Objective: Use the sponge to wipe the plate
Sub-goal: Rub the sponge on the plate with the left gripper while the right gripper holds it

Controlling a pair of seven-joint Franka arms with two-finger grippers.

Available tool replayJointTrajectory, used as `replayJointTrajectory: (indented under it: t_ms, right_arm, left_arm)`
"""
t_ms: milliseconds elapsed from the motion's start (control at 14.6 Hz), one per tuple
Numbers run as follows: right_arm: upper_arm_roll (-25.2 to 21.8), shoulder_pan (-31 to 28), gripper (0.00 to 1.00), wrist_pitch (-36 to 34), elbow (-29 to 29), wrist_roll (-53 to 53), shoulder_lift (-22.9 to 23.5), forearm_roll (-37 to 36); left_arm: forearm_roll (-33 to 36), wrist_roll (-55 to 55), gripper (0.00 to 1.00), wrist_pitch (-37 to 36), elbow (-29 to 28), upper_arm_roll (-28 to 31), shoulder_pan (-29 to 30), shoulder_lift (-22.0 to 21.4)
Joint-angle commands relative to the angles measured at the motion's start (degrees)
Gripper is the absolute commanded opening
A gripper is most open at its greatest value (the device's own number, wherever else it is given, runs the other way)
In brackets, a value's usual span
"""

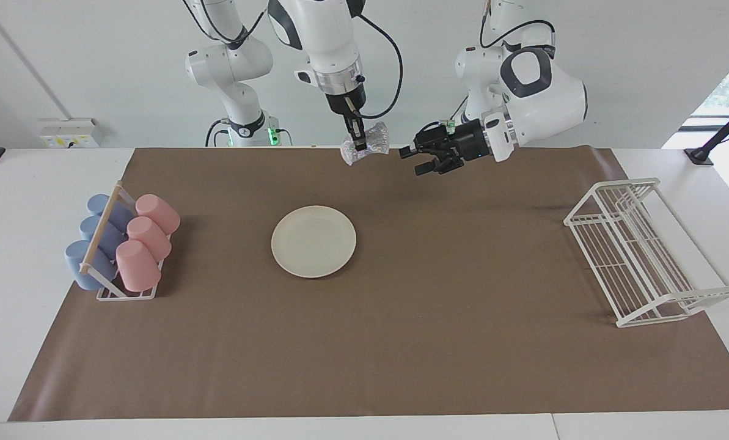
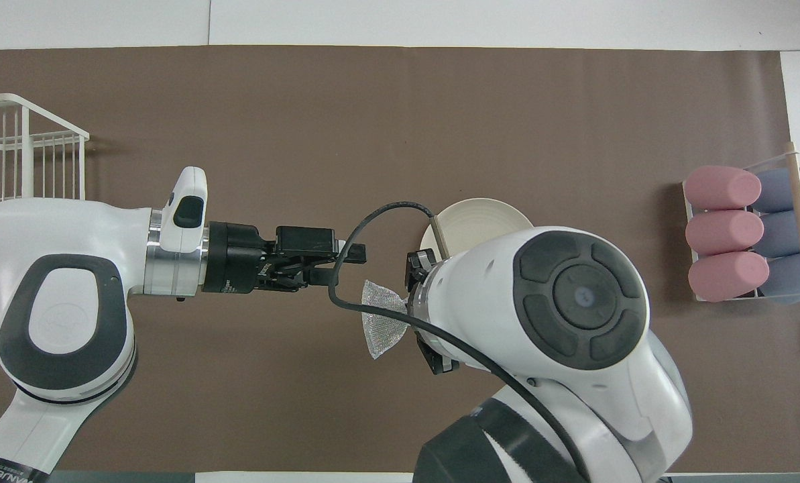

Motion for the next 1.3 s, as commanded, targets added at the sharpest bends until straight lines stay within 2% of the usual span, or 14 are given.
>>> replayJointTrajectory:
  t_ms: [0, 137, 412, 549, 618, 687, 824, 893, 962, 1236]
  right_arm:
    - [0.3, -0.1, 0.00, 0.4, 0.5, 1.1, 0.4, -1.2]
    - [0.3, -0.1, 0.00, 0.4, 0.5, 1.1, 0.4, -1.2]
    - [0.3, -0.1, 0.00, 0.4, 0.5, 1.1, 0.4, -1.2]
    - [0.3, -0.1, 0.00, 0.4, 0.5, 1.0, 0.4, -1.2]
    - [0.3, -0.1, 0.00, 0.4, 0.5, 1.0, 0.4, -1.2]
    - [0.3, -0.1, 0.00, 0.4, 0.5, 1.0, 0.4, -1.2]
    - [0.3, -0.1, 0.00, 0.4, 0.5, 1.0, 0.4, -1.2]
    - [0.3, -0.1, 0.00, 0.4, 0.5, 1.0, 0.4, -1.2]
    - [0.3, -0.1, 0.00, 0.4, 0.5, 1.0, 0.4, -1.2]
    - [0.3, -0.1, 0.00, 0.4, 0.5, 0.9, 0.4, -1.2]
  left_arm:
    - [-1.5, 0.9, 0.99, -3.2, -2.1, 0.7, -0.2, -2.3]
    - [-2.5, 0.9, 0.99, -6.2, -2.1, 0.9, 0.3, -2.6]
    - [-2.8, 1.0, 0.99, -5.9, -2.1, 1.0, -0.1, -2.6]
    - [-2.8, 1.0, 0.94, -5.3, -2.1, 1.0, -0.4, -2.6]
    - [-2.8, 1.0, 0.87, -5.2, -2.1, 0.9, -0.5, -2.6]
    - [-2.8, 1.0, 0.74, -5.0, -2.1, 0.7, -0.6, -2.6]
    - [-2.8, 0.9, 0.35, -4.9, -2.2, 0.7, -1.2, -2.7]
    - [-2.8, 0.7, 0.11, -4.8, -2.3, 0.7, -1.8, -2.9]
    - [-2.8, 0.3, 0.00, -4.7, -2.5, 0.7, -2.1, -3.1]
    - [-2.8, -0.5, 0.00, -4.4, -2.8, 0.8, -2.1, -3.2]
